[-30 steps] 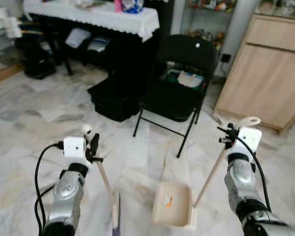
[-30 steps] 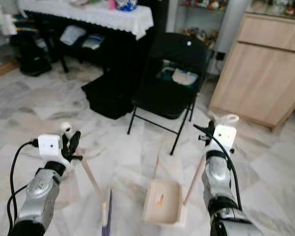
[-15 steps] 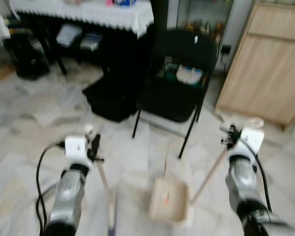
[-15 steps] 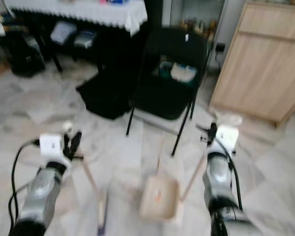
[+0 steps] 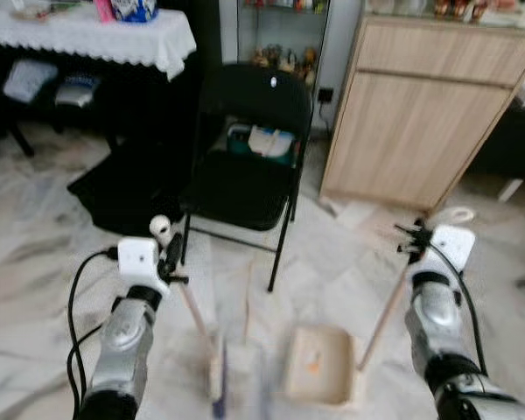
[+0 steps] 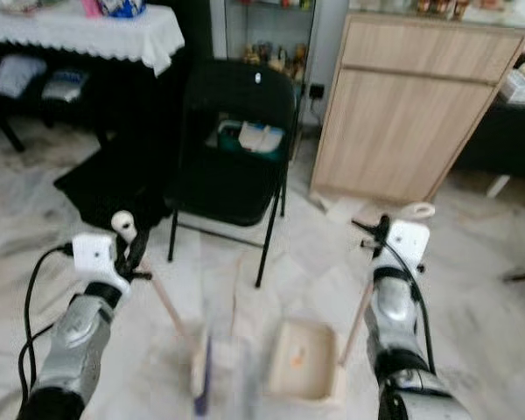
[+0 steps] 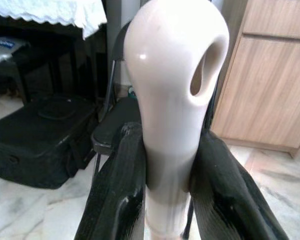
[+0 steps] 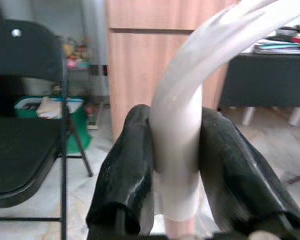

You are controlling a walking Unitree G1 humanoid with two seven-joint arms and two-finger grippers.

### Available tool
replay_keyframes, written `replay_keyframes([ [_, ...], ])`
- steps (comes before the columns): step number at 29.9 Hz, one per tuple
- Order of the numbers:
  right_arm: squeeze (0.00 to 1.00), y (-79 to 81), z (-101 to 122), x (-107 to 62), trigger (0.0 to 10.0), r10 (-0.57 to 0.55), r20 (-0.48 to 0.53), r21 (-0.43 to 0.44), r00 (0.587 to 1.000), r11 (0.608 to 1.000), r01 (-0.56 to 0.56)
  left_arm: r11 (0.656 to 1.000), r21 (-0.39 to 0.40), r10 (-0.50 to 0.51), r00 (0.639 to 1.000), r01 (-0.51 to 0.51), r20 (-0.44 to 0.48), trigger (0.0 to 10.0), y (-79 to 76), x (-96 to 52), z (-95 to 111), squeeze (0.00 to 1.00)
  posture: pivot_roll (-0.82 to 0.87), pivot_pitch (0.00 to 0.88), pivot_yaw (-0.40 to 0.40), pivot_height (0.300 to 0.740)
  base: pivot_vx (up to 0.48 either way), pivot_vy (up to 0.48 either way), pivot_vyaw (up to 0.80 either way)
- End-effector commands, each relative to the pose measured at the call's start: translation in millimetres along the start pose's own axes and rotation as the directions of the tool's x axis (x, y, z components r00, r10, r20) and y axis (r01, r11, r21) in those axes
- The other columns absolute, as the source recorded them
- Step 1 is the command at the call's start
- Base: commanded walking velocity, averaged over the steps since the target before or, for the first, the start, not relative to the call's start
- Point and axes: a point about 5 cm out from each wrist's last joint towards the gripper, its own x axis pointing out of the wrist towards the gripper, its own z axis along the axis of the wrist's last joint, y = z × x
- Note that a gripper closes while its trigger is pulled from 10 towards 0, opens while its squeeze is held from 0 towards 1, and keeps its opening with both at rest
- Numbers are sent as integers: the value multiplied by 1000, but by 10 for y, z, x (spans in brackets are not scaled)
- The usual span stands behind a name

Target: Sweep floor

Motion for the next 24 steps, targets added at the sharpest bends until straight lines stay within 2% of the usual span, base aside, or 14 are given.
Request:
replay_keyframes([
  [1, 0, -51, 76, 37, 10000, -25, 37, 23, 999, 999, 25, 1000, 28, -8, 1000, 7, 27, 10000, 4, 29, 64, 0, 37, 51, -8, 740, 247, 0, 0],
  [12, 0, -39, 73, 33, 10000, -16, 36, 15, 999, 1000, 15, 1000, 31, 1, 1000, -2, 30, 10000, 21, 31, 71, 0, 37, 53, -9, 740, 245, 0, 0],
  [13, 0, -23, 84, 32, 10000, 1, 48, -21, 999, 1000, 0, 999, 33, 3, 1000, -4, 30, 10000, 29, 32, 74, 0, 37, 53, -9, 740, 244, 0, 0],
  [15, 0, -14, 86, 30, 10000, 9, 52, -27, 999, 1000, -8, 999, 33, 4, 1000, -5, 30, 10000, 29, 33, 74, 0, 37, 53, -9, 740, 244, 0, 0],
  [21, 0, -3, 85, 28, 10000, 13, 51, -25, 999, 1000, -12, 999, 33, 6, 999, -7, 31, 10000, 31, 33, 75, 0, 37, 54, -10, 740, 243, 0, 800],
  [24, 0, -2, 79, 25, 10000, 3, 47, -3, 999, 1000, -2, 999, 34, 6, 1000, -7, 30, 10000, 34, 31, 74, 0, 37, 54, -10, 740, 244, 0, 0],
])
